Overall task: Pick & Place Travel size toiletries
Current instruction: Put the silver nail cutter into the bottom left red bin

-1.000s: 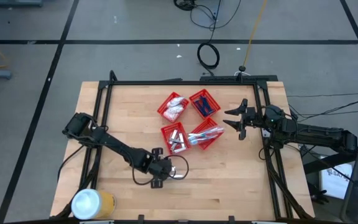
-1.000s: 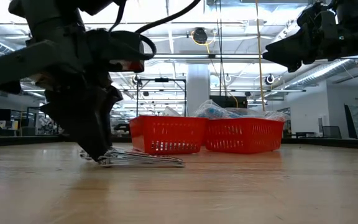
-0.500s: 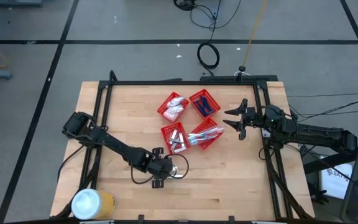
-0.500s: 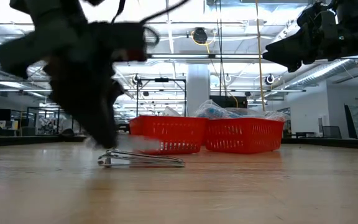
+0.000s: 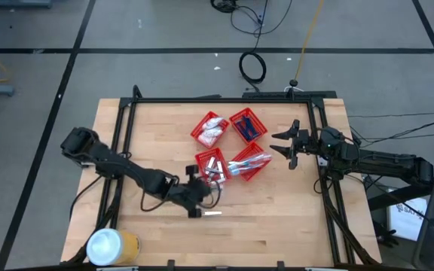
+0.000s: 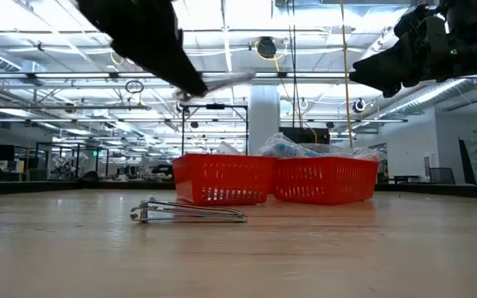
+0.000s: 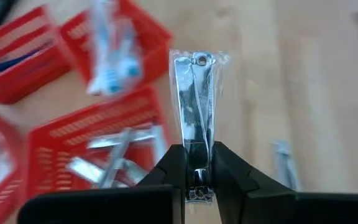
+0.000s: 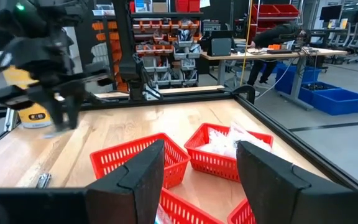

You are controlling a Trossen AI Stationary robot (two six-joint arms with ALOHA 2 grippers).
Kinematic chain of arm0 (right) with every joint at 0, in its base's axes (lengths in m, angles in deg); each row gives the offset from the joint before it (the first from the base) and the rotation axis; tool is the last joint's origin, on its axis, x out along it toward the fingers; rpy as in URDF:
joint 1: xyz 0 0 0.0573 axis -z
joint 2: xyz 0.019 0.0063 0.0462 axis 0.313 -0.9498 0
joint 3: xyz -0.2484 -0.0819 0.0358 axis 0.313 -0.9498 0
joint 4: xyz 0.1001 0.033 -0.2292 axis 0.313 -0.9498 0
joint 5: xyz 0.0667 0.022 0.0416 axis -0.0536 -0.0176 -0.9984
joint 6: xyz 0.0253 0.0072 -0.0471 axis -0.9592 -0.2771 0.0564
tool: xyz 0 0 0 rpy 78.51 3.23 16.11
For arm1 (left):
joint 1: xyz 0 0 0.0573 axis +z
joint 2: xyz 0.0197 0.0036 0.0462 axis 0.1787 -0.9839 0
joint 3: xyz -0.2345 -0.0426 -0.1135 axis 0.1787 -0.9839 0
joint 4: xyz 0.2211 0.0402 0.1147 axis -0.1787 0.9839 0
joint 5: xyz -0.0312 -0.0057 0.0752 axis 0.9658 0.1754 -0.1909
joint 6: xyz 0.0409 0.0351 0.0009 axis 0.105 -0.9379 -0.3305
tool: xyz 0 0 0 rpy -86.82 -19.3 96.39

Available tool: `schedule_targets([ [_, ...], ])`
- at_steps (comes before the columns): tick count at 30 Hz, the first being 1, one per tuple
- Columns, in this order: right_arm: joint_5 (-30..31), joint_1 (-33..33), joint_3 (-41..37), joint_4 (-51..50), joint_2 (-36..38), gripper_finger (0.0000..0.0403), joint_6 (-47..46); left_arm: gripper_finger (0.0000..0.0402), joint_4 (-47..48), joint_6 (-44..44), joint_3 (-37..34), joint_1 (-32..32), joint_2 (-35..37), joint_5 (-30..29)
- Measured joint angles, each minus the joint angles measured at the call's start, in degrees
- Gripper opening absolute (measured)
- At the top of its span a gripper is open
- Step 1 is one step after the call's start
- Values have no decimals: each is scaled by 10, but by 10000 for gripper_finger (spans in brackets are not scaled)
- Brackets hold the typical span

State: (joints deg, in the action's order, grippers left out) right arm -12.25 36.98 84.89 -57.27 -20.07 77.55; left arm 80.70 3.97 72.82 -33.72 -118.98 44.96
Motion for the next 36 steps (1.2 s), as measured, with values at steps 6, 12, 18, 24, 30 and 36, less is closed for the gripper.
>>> schedule_targets([
  [6, 0, 0, 0, 0, 0, 187, 0, 35, 0, 52, 0, 57, 0, 5],
  [12, 0, 0, 0, 0, 0, 187, 0, 43, 3, 72, 0, 102, 0, 30],
  [18, 0, 0, 0, 0, 0, 187, 0, 37, 37, 123, 0, 134, 0, 44],
  [24, 0, 0, 0, 0, 0, 187, 2, 48, 88, 195, 0, 158, 0, 43],
  [30, 0, 0, 0, 0, 0, 187, 2, 35, 86, 197, 0, 163, 0, 43],
  [36, 0, 0, 0, -1, 0, 187, 2, 50, 86, 196, 0, 164, 0, 43],
])
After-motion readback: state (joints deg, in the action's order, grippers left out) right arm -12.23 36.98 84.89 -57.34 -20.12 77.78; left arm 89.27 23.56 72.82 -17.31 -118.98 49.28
